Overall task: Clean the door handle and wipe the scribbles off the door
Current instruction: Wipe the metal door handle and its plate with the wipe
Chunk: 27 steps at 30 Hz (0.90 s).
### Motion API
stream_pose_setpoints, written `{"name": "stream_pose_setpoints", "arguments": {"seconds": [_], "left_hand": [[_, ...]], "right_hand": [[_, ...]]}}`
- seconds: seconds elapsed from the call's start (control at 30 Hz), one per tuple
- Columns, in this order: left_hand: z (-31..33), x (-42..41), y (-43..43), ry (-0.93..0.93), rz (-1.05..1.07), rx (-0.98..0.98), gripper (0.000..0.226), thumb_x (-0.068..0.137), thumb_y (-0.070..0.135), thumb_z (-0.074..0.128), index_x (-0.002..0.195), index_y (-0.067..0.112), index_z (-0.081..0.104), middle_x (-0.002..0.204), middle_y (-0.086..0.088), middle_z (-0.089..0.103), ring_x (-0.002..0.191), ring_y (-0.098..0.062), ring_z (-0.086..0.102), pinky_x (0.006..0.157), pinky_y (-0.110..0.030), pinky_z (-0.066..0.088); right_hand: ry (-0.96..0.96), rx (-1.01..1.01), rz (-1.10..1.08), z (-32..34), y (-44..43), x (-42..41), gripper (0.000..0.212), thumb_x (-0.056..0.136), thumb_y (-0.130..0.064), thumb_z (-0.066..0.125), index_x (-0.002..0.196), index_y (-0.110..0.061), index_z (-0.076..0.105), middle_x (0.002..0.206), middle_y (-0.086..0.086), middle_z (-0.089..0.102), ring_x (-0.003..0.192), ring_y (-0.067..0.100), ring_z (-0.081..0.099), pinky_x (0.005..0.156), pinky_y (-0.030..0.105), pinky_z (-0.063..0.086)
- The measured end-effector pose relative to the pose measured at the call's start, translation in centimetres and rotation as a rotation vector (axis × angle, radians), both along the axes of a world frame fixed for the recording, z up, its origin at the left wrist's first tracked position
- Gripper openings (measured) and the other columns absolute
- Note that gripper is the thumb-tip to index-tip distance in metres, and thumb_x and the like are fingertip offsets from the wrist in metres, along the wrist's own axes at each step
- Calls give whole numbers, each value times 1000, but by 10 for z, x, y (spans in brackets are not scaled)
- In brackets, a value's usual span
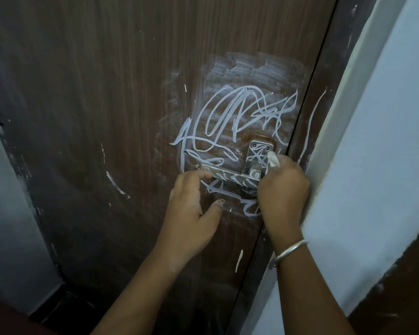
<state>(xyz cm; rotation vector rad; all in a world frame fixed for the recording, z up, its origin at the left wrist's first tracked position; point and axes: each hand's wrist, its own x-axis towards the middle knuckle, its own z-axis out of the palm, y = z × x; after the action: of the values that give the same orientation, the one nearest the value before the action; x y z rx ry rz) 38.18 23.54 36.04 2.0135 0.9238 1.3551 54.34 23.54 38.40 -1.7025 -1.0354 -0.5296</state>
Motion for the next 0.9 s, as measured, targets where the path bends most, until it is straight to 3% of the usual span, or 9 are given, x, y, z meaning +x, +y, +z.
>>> {"name": "stream_pose_setpoints", "arguments": {"seconds": [0.1,0.23,0.37,0.47,0.6,0.7,0.8,0.9], "left_hand": [[-1,-2,1,0,-1,7,42,83,18,64,119,32,46,113,25,39,114,3,41,87,-18,37],[-4,-4,2,-19,13,-1,42,82,18,65,116,34,47,113,26,40,109,15,39,76,-7,37],[-11,1,-3,-19,-24,-33,42,83,17,65,116,35,45,113,27,39,111,15,37,79,-12,37],[-11,1,-3,-16,-27,-27,43,83,17,66,115,36,44,114,28,39,110,16,38,80,-4,35],[-11,-2,1,-31,-10,-34,43,82,17,66,114,36,45,115,22,41,105,16,41,74,0,36],[-15,0,-1,-33,-6,-46,43,82,16,67,113,35,45,116,18,41,106,10,42,76,0,36],[-17,3,-3,-31,-26,-52,43,81,16,68,114,33,47,112,23,41,91,21,44,72,1,36],[-19,5,-5,-30,-27,-62,43,80,18,69,115,32,48,113,24,41,71,19,45,67,-2,39]], "right_hand": [[-21,14,-24,8,3,1,36,87,2,44,117,-4,63,107,16,67,93,30,63,78,31,50],[-13,-68,-32,-13,-3,-2,32,88,1,45,114,-2,64,97,20,67,83,34,63,69,33,50],[-35,-100,-48,-19,-9,0,24,90,-3,49,106,-3,67,87,20,68,74,32,63,60,23,36],[-133,32,-55,3,-4,2,19,89,-3,54,100,-1,69,82,20,68,70,32,63,57,19,28],[-130,28,-81,-4,1,3,21,90,-2,52,104,-3,68,82,19,67,69,32,62,60,21,32],[-32,-26,-26,-37,-7,-5,23,91,0,51,106,-3,68,87,22,67,75,36,62,63,31,46],[-13,-56,4,-44,-9,-4,25,90,2,49,106,-1,68,92,24,67,80,38,63,68,35,49],[-52,-56,-40,-28,-2,0,23,90,-1,47,103,1,66,90,23,65,77,38,61,62,33,44]]}}
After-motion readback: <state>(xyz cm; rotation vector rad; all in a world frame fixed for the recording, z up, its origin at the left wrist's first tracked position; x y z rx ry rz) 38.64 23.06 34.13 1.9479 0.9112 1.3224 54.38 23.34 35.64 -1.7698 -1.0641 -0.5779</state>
